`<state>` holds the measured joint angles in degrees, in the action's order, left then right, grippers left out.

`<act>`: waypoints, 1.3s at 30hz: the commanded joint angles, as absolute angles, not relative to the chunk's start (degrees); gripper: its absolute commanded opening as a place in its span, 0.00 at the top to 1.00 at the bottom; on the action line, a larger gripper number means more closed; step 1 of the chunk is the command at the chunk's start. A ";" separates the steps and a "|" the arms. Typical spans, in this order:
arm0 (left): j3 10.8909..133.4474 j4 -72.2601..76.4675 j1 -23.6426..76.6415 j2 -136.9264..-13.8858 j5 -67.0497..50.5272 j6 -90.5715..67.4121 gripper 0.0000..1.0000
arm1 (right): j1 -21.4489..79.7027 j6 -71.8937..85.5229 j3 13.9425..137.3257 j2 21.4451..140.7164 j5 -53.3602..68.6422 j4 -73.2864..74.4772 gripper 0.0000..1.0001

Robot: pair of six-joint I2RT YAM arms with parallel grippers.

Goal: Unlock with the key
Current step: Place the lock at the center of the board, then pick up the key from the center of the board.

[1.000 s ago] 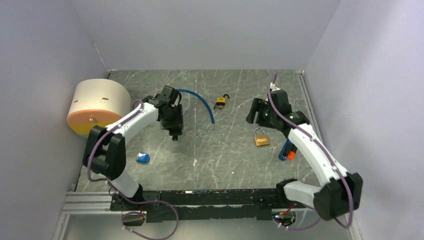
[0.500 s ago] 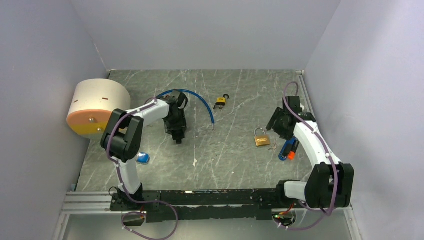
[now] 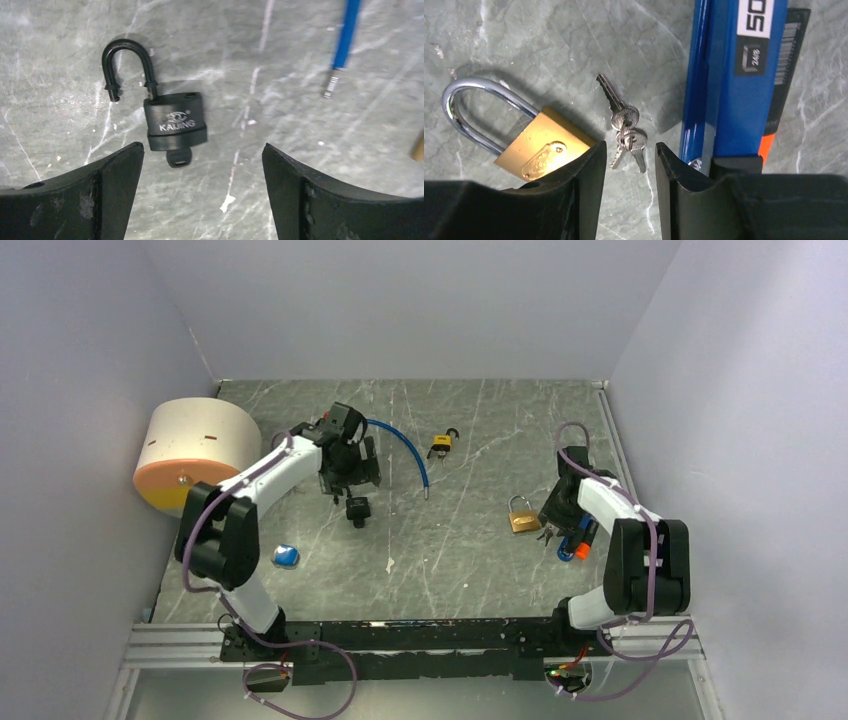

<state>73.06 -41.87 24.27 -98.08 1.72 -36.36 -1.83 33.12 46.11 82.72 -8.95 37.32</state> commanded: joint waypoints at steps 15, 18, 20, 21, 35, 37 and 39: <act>73.44 -37.19 23.47 -89.91 -13.82 -33.79 0.12 | -2.28 26.99 47.69 91.19 -8.86 31.13 0.74; 72.84 -35.91 23.47 -89.43 -16.98 -34.12 0.13 | -2.29 26.42 47.14 90.80 -8.14 29.11 0.84; 72.65 -35.14 23.47 -89.01 -19.66 -34.53 0.13 | -2.29 26.37 46.10 88.69 -8.60 27.57 0.93; 72.46 -34.69 23.47 -88.69 -20.78 -34.86 0.13 | -2.31 26.48 45.80 87.28 -9.39 27.31 0.96; 60.77 -8.15 24.20 -82.25 -29.78 -55.91 0.18 | -1.91 27.86 42.93 59.94 0.96 27.63 1.00; 61.01 -4.56 25.26 -82.96 -32.41 -56.70 0.18 | -1.34 28.33 42.53 56.09 5.77 27.25 1.00; 61.95 -2.15 26.87 -84.29 -34.29 -56.81 0.18 | -0.49 29.05 42.15 53.26 10.10 26.74 1.00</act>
<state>60.64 -14.59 24.36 -84.12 -27.42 -52.86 -1.63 28.12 43.00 58.15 -0.47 29.06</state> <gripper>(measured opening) 0.824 0.018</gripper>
